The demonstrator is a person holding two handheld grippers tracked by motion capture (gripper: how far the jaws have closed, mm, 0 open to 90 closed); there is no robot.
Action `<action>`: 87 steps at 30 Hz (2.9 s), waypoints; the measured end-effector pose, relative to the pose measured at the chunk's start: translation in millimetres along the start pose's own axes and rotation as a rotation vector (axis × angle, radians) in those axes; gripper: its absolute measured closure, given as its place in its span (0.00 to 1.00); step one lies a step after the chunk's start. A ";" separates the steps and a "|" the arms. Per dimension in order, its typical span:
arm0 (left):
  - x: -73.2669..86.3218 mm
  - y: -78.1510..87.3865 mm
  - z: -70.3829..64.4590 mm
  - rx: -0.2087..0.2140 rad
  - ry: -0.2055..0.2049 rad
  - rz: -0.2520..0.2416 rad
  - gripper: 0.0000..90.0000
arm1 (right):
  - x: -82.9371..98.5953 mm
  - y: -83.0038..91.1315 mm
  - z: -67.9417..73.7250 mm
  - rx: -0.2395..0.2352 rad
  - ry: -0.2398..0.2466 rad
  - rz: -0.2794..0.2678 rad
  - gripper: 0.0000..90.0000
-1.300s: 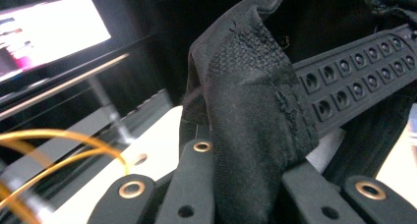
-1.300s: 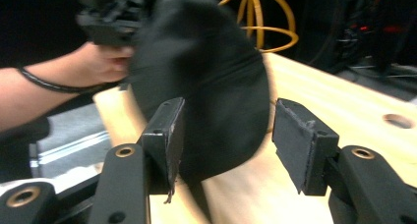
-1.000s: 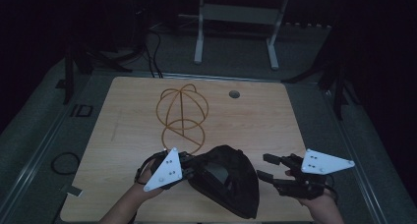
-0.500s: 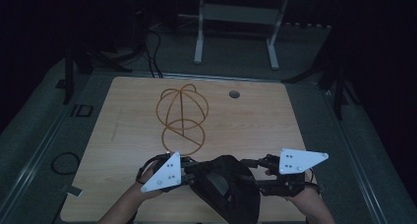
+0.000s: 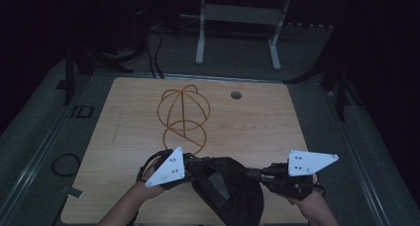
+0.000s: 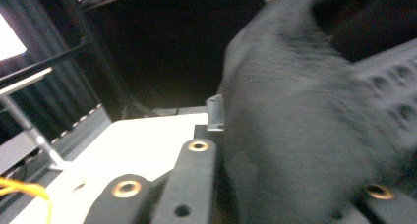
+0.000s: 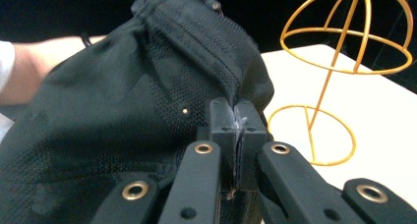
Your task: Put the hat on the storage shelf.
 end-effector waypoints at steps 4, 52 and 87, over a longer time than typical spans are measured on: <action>2.4 0.3 4.1 -0.047 0.031 0.056 0.80 | -2.9 5.1 -1.9 0.017 0.002 -0.015 0.99; 117.1 96.1 0.3 -0.420 0.373 0.264 0.02 | -81.8 -24.7 -118.0 0.506 0.015 -0.103 0.99; 139.6 133.3 -1.6 -0.582 0.390 0.252 0.02 | -75.3 -178.6 -130.3 0.383 0.008 0.095 0.98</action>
Point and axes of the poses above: each handheld gripper's, and its own axes: y roughly backward along the jaws, x roughly out of its underside, z roughly to its left, the point moved 4 cm from there along -y, roughly forward along the jaws, and after that the axes turned 11 degrees about -z, right-handed, at the moved point
